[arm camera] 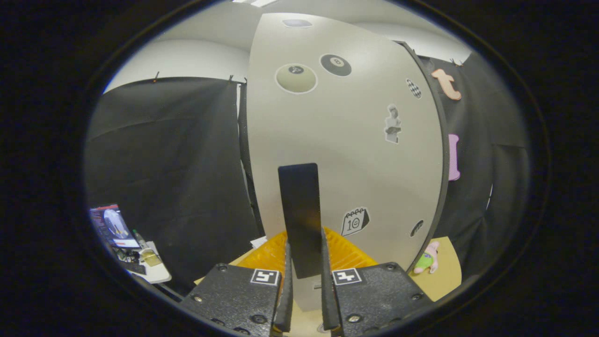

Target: Open the shoe cabinet door, grab the shoes and put them into the shoe cabinet, then close the shoe cabinet door.

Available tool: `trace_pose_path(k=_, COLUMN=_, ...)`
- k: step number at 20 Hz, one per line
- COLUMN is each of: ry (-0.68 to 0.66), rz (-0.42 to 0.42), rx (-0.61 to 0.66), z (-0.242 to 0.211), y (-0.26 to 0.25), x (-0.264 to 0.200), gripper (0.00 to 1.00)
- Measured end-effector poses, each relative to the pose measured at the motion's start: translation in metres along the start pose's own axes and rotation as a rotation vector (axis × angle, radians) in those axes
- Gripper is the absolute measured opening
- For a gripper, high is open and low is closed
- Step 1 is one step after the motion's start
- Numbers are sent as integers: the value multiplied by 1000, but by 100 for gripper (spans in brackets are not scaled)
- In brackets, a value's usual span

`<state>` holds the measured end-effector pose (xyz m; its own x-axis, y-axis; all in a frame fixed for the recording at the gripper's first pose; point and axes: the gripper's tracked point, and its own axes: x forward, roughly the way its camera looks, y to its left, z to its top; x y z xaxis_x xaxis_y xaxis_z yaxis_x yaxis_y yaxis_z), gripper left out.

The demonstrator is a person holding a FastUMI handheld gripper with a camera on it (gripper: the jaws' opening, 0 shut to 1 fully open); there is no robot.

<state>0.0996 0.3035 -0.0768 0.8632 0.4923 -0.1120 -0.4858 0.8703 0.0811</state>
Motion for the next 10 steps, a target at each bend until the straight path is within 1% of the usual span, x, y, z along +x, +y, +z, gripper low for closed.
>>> trace_pose_path(k=5, ry=4, rz=6, rx=-9, z=-3, y=-17, x=-24, gripper=28)
trace_pose_path(k=10, ry=7, rz=-45, rx=-27, z=-6, y=-36, x=-56, gripper=28)
